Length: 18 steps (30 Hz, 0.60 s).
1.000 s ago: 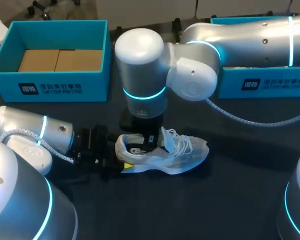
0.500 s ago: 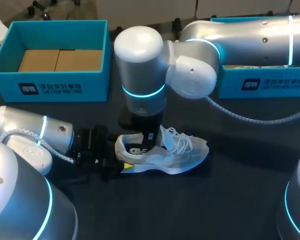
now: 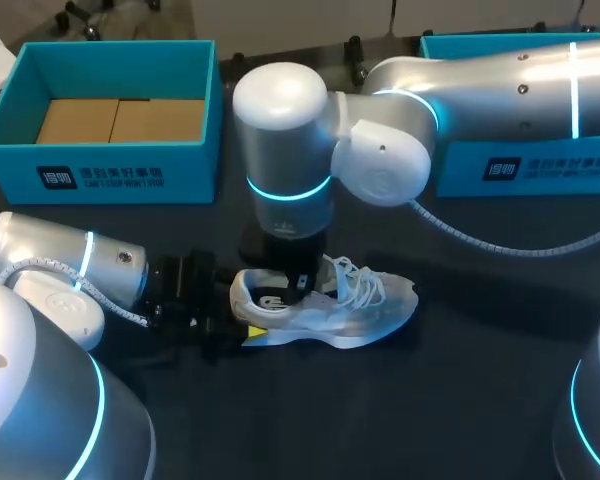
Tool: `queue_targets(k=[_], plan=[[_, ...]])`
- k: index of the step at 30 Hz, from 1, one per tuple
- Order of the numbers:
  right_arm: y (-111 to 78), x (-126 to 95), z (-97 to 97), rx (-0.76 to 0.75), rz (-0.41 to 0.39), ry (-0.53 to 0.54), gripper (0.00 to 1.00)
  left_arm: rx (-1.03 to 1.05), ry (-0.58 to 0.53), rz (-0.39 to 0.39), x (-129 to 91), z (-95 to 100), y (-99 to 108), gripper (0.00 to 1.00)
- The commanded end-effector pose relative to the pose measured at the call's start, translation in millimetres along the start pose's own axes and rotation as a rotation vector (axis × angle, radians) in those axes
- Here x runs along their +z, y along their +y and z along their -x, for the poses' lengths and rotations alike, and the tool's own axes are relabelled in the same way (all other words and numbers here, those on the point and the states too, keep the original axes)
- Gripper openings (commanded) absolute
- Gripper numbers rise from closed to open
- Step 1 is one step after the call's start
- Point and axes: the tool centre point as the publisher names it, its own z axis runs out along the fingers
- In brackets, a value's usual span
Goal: Take the shoe out of the shoebox, open the shoe tongue, remove and reinsert the insole, then place the shoe into the shoebox
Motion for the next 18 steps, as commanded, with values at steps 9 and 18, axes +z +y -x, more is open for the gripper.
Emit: queue_targets(k=[9, 18], plan=[[1.4, -2.8, 5.4, 0.027, 0.010, -0.106, 0.13, 0.000, -0.001, 0.003, 1.9, 2.7, 2.4, 0.00], [4.7, -1.3, 12.3, 0.018, 0.022, -0.128, 0.31, 0.000, -0.001, 0.003, 1.9, 2.7, 2.4, 0.00]])
